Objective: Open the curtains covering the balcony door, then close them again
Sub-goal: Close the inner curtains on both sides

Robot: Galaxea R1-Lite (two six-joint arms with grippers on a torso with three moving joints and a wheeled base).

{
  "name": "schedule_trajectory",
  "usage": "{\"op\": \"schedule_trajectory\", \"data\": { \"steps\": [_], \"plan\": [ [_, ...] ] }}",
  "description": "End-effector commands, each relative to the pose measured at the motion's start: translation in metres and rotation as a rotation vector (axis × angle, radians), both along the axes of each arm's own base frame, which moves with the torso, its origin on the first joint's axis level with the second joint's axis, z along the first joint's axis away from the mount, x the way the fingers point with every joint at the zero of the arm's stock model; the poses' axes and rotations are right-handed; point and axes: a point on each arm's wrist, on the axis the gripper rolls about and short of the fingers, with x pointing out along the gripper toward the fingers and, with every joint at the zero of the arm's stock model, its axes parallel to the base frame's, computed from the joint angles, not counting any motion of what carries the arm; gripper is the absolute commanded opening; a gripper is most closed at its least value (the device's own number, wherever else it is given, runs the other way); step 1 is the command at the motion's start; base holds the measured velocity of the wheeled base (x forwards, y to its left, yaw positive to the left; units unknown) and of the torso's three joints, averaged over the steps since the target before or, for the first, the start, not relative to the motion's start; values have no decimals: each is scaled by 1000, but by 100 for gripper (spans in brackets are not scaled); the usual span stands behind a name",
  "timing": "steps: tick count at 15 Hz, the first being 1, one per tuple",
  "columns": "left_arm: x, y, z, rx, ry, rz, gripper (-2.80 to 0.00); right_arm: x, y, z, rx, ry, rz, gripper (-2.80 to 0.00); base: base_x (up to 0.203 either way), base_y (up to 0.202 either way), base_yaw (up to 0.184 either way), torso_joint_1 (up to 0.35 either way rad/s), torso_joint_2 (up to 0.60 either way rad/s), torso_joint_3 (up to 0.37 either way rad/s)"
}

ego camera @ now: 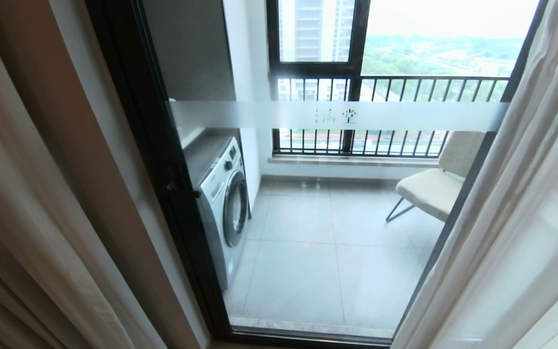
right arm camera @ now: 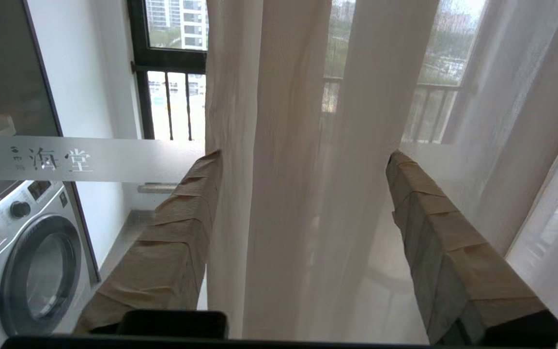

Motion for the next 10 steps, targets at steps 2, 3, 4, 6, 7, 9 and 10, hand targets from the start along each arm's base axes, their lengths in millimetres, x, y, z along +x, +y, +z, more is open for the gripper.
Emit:
{"op": "schedule_trajectory", "data": {
  "steps": [2, 3, 4, 6, 7, 9, 10],
  "plan": [
    [0, 0, 0, -1, 0, 1, -280, -12, -1, -7, 0, -5, -2, -280, 0, 0, 0, 0, 0, 0],
    [0, 0, 0, -2, -1, 1, -280, -15, -2, -12, -1, 1, -3, -280, 0, 0, 0, 0, 0, 0],
    [0, 0, 0, 0, -1, 1, -280, -19, -2, -17, -2, 6, -4, -280, 0, 0, 0, 0, 0, 0],
    [0, 0, 0, -2, -1, 1, -280, -29, -3, -31, -4, 23, -3, -280, 0, 0, 0, 0, 0, 0],
    [0, 0, 0, 0, -1, 1, -280, -36, -4, -40, -4, 31, -3, -280, 0, 0, 0, 0, 0, 0],
    [0, 0, 0, -1, 0, 1, -280, -52, -6, -58, -6, 43, -2, -280, 0, 0, 0, 0, 0, 0],
    [0, 0, 0, -2, -1, 1, -280, -64, -7, -69, -8, 57, 0, -280, 0, 0, 0, 0, 0, 0]
  ]
}}
